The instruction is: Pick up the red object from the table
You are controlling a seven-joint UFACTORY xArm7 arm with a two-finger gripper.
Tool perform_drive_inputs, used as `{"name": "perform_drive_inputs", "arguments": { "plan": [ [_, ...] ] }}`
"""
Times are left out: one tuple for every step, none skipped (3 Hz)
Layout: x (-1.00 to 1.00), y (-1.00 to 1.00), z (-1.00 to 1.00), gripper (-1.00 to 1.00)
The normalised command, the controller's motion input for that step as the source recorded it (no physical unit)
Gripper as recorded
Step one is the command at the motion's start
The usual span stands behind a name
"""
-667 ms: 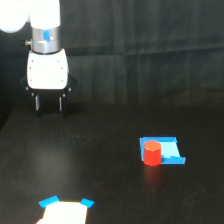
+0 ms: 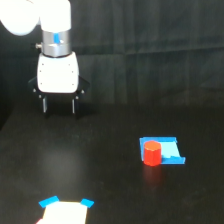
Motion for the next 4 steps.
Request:
{"name": "perform_drive_inputs", "arguments": {
  "plan": [
    [1.0,-0.42,-0.27,1.0],
    [1.0,-1.0,-0.03,1.0],
    [1.0,-1.0,0.08,1.0],
    [0.99,-1.0,0.04,1.0]
  ]
}}
